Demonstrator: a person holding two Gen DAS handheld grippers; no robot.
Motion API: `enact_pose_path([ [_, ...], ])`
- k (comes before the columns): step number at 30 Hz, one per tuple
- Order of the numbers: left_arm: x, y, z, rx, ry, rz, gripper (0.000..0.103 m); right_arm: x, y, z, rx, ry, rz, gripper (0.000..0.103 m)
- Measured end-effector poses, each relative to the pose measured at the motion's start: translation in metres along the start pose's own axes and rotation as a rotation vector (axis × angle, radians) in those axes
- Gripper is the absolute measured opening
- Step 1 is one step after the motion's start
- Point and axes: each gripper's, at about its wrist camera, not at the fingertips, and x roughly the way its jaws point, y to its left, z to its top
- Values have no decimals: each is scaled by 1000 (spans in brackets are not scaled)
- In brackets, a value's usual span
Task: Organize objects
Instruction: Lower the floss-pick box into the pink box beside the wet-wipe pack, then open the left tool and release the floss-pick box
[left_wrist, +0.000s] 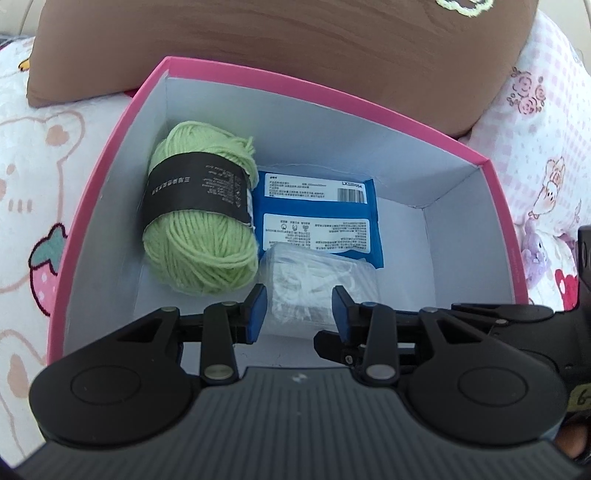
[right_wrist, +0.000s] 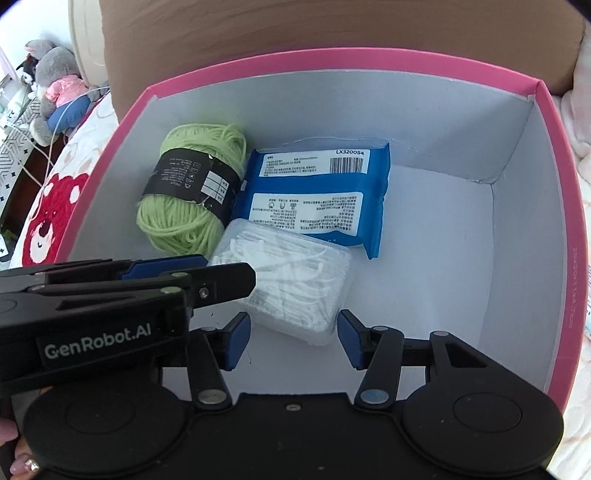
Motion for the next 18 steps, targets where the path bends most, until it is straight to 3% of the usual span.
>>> enact_pose_path([
  [11,-16,5,-5,-24,15,-24,41,-2,16,-4,-74,-41,-33,54],
  [18,-26,-12,-10,20,1,10,42,-35,20,-23,-214,-147,-57,54],
])
